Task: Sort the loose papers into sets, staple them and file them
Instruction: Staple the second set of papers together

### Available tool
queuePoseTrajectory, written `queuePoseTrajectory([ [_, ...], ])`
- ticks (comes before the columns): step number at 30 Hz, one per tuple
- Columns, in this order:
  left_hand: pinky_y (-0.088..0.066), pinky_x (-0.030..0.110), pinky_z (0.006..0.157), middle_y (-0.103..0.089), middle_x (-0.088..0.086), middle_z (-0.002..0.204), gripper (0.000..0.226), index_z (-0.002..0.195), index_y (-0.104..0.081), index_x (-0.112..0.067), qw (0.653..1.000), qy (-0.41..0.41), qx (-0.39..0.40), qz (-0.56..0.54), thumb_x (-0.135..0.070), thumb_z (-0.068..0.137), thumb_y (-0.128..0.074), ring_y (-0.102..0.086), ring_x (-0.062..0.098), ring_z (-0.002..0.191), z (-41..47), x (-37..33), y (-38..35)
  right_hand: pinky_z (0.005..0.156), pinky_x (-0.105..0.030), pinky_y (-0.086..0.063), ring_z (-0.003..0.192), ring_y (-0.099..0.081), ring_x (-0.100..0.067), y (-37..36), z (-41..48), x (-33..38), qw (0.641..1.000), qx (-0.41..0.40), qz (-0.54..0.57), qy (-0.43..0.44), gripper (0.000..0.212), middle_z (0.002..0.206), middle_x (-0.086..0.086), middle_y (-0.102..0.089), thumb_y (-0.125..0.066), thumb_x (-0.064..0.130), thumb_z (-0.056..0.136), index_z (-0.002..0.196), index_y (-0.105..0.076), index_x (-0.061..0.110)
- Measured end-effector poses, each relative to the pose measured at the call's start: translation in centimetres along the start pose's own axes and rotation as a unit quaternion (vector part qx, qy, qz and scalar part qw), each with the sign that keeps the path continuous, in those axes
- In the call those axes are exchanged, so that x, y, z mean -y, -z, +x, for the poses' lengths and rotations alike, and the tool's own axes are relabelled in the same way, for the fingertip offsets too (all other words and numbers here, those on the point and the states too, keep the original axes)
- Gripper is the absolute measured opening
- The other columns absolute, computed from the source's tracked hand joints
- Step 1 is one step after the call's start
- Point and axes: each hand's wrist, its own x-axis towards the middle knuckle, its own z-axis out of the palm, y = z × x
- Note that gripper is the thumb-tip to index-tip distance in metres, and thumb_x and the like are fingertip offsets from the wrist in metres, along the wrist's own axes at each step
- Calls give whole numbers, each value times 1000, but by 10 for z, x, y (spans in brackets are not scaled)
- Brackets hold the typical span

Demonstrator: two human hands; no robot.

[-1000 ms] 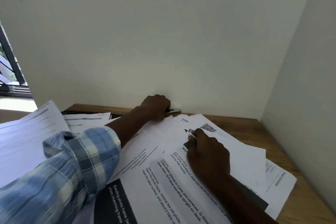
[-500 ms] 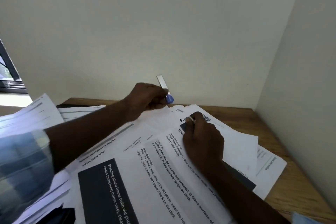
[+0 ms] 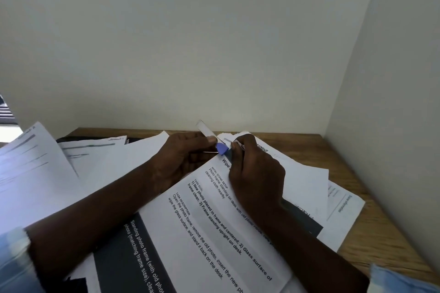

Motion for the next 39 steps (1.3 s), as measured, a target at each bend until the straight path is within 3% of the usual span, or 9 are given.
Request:
queuePoseTrajectory([
  [5,-52,23,55,-70,7,70,15,86,-72,-3,999,-28,9,41,-12,97,-66,-67,17,58,-1,1,-2,49,-20,-7,47,-47,-21,0,1,0,1000,9,10,-3,14,58,12,-36,-50,33,100,92,-57,24],
  [8,-56,26,61,-74,16,84,22,100,-71,4,997,-37,0,65,-16,93,-72,-71,23,67,4,2,0,47,-25,-9,47,-50,-21,0,1,0,1000,11,9,-5,14,58,13,-33,-51,31,100,91,-58,23],
  [18,-58,31,68,-73,28,99,28,105,-72,8,997,-39,-3,72,-17,91,-74,-72,31,77,8,4,1,54,-31,-22,55,-56,-26,2,2,0,999,22,40,-24,18,59,13,-38,-48,33,101,95,-61,22],
  [22,-56,31,68,-71,28,99,37,103,-68,11,998,-33,-7,60,-19,84,-78,-69,31,79,8,7,0,64,-36,-41,75,-62,-22,6,4,-2,985,86,132,-74,41,69,10,-59,-37,58,100,95,-62,26],
  [25,-54,27,60,-73,24,85,27,93,-71,7,998,-18,-9,54,-16,83,-80,-70,27,68,7,7,0,74,-35,-51,82,-66,-14,7,7,-8,969,143,184,-87,45,80,12,-69,-54,73,90,94,-65,30],
  [27,-54,33,71,-69,37,99,41,108,-66,16,999,-15,-4,51,-15,85,-80,-68,34,83,8,8,2,77,-38,-55,83,-68,-12,3,9,-13,951,185,227,-98,39,84,13,-72,-66,69,85,95,-69,31],
  [30,-59,38,75,-71,32,102,32,113,-67,13,998,-14,-16,57,-8,91,-75,-71,36,86,9,10,2,77,-50,-57,79,-70,-17,-3,13,-22,918,222,305,-122,32,83,6,-74,-75,56,81,91,-72,26],
  [36,-57,31,59,-74,19,84,12,101,-72,5,998,-4,-21,67,-4,93,-71,-73,28,69,11,10,2,75,-52,-57,77,-70,-22,-9,16,-21,914,229,311,-126,43,80,2,-73,-76,61,72,86,-70,20],
  [39,-59,34,65,-74,21,93,22,109,-70,7,998,-2,-13,58,-7,93,-72,-73,30,77,11,12,5,75,-52,-56,77,-69,-21,-7,16,-21,912,232,314,-123,41,80,2,-72,-76,61,75,87,-70,21],
])
